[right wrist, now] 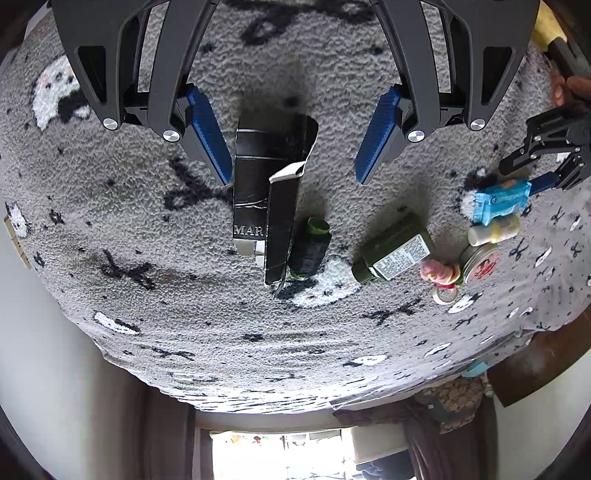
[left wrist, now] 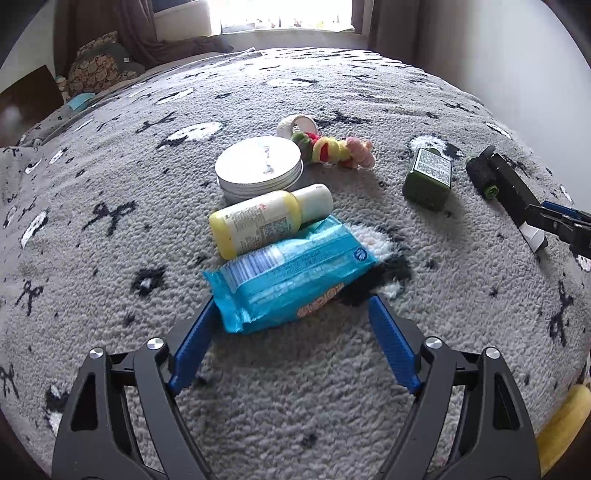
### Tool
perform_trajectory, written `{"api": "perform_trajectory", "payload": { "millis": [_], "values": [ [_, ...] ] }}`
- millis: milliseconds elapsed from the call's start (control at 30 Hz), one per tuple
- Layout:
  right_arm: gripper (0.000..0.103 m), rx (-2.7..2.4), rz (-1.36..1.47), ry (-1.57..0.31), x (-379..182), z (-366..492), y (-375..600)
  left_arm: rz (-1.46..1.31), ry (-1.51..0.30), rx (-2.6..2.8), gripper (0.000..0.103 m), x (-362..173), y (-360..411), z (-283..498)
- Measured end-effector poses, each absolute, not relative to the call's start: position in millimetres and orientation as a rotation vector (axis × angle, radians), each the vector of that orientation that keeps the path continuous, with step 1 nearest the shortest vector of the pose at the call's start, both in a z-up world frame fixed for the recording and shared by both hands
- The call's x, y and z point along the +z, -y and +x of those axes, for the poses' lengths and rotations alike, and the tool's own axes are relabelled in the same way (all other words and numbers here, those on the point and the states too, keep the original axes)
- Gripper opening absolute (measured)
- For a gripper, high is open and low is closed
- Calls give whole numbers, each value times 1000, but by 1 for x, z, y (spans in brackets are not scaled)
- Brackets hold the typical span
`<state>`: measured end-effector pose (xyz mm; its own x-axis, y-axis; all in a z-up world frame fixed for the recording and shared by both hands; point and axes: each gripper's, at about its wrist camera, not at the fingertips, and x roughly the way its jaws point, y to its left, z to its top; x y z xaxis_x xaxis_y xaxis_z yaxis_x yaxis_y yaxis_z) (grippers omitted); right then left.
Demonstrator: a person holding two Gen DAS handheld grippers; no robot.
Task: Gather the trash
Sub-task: 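Grasp the blue wipes packet with left tool while right tool grasps the black box, then lower the packet and box into the bin and open both tools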
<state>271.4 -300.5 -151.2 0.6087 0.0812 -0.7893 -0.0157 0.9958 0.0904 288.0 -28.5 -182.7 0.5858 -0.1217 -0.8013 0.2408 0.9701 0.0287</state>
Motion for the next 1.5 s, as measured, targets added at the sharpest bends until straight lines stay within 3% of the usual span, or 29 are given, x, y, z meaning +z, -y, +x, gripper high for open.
{"api": "perform_trajectory", "payload": {
  "millis": [167, 267, 333, 367, 400, 533, 833, 900, 1100, 1500],
  "values": [
    [64, 62, 86, -930, -159, 290, 305, 155, -931, -229, 82, -190, 37, 310],
    [50, 69, 85, -928, -161, 298, 307, 177, -920, -242, 80, -190, 42, 315],
    [26, 79, 77, -940, -163, 303, 305, 190, -916, -251, 78, -190, 45, 316],
    [21, 89, 72, -948, -165, 304, 304, 193, -916, -253, 74, -190, 46, 316],
    [18, 96, 67, -950, -166, 304, 303, 195, -917, -256, 68, -190, 46, 315],
    [7, 130, 68, -943, -167, 300, 300, 201, -915, -256, 66, -190, 48, 315],
    [7, 125, 35, -905, -155, 273, 296, 189, -915, -259, 46, -186, 53, 308],
    [7, 126, 40, -891, -150, 263, 297, 178, -917, -260, 38, -184, 52, 303],
    [7, 135, 38, -856, -134, 235, 294, 170, -906, -279, 32, -175, 53, 272],
    [7, 203, 28, -773, -97, 155, 268, 150, -796, -285, 31, -123, 52, 172]
  ]
}}
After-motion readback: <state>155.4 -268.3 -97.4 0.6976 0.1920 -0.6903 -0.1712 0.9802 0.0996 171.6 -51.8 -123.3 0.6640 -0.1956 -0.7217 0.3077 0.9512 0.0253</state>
